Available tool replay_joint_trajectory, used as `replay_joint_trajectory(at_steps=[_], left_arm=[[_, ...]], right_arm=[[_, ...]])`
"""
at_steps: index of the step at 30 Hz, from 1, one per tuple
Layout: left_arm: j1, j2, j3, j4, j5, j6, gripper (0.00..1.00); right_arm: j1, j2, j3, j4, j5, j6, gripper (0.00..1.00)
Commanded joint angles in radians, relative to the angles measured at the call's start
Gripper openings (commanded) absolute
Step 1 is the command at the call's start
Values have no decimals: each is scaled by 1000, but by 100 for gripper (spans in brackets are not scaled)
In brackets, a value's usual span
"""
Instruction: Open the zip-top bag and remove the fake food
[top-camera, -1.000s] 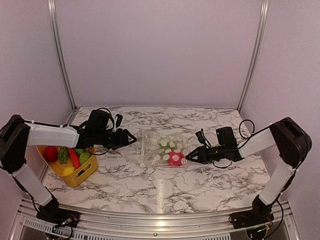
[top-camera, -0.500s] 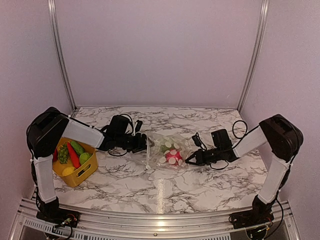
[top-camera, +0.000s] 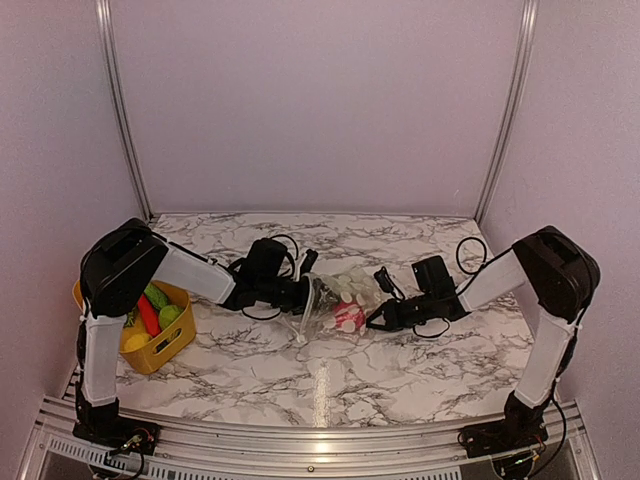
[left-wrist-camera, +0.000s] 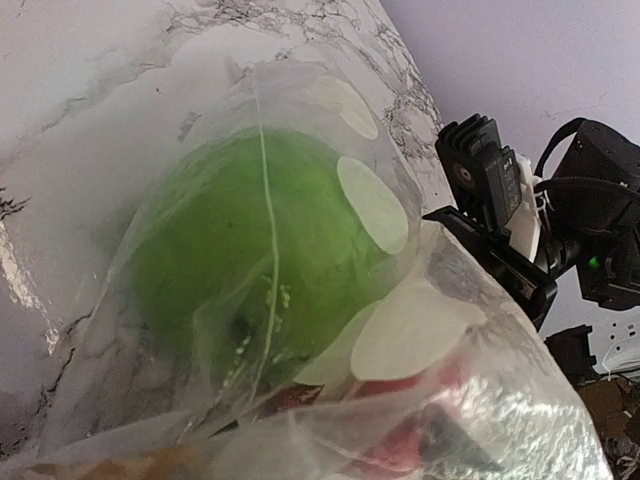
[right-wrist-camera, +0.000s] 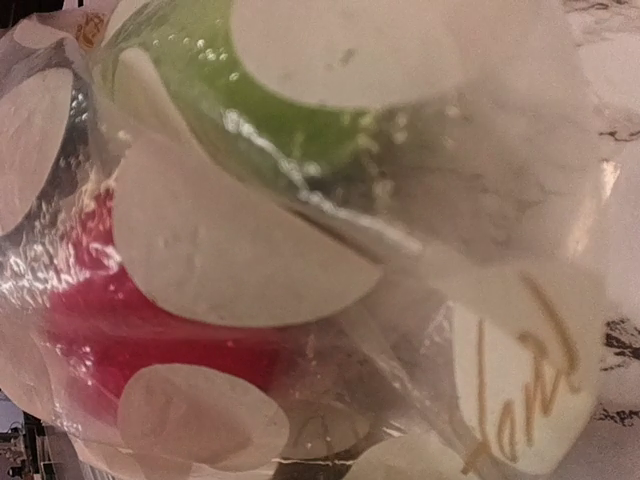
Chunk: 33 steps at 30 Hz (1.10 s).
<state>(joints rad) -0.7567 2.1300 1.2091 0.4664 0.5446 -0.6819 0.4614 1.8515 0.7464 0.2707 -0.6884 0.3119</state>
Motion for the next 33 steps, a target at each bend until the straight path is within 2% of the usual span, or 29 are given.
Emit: replay_joint_trajectory(at_steps=[1,8,14,18,26,33], left_arm=[[-27,24,25,13,39,29,67],[-58,31,37,4,60,52,84],[-76,77,91,-68,13,66,90],[-77,77,93,-111,-27,69,89],[-20,-60,-60,-88,-86,51,72],[36,-183,-163,-93,-104,55,73]], right_arm=[[15,15,40,-11,0,-16,0],[31,18,57,-2,-13,1,0],[43,27,56,57,-57,49,0],[43,29,48,80,-72,70,0],[11,-6,3,71,-40,62,0],[-51,-27,-61,83,-6,73,0]])
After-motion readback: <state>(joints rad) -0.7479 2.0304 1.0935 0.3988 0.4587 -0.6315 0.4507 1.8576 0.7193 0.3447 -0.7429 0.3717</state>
